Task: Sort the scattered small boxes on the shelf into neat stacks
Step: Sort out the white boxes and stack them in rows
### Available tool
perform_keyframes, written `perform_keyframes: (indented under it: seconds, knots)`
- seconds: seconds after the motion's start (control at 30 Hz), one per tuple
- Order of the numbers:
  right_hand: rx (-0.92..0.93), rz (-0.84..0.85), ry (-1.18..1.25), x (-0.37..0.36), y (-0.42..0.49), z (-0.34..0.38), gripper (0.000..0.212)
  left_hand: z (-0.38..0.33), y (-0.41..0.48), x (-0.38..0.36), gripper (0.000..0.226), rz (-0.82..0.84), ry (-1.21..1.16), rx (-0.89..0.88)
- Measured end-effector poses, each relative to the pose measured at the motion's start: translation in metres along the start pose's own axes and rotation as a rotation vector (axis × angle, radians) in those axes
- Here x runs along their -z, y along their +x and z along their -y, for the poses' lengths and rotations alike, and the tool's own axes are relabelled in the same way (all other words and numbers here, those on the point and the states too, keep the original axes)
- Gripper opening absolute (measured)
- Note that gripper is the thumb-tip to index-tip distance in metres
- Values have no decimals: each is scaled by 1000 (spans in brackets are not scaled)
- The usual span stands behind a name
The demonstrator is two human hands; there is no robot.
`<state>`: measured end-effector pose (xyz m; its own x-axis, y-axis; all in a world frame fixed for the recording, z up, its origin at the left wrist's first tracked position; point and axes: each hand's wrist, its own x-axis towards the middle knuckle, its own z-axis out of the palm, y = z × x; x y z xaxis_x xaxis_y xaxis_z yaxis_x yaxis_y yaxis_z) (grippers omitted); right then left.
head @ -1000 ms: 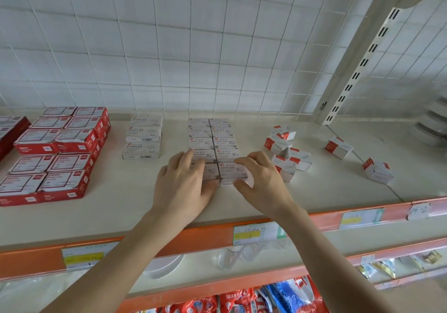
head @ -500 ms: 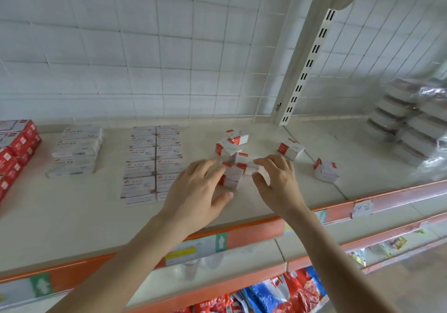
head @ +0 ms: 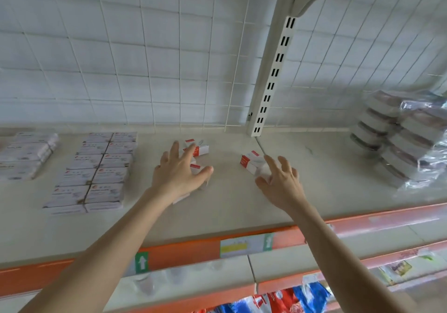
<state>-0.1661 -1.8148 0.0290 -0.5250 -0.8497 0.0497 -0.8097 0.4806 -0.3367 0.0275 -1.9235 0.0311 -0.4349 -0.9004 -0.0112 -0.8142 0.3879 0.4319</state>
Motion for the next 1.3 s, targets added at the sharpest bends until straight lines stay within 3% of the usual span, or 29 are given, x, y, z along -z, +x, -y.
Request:
perform_keyframes:
  seconds: [0.2,0.33,0.53,0.83,1.03,1.17,1.3]
  knots:
    - [198,141,-76,-1,28,14,55,-10,26,-1,79,66,66,42]
    - [271,137,-66,-4,34,13,51,-13,37,-4,72,92,58,33]
    - [316,32,-15,-5,36,1,44,-26,28,-11,62,43,7,-64]
    - [364,116,52,6,47,-6,26,-54,15,-22,63,118,25,-248]
    - [352,165,-56,14,41,-22,40,-50,9,-21,55,161,35,-365]
    - [316,163,-142,20,39,-26,42,-54,0,-15,69,225,66,-440]
    - [413,86,-6,21,36,-18,40,-54,-12,-11,77,183,146,-417]
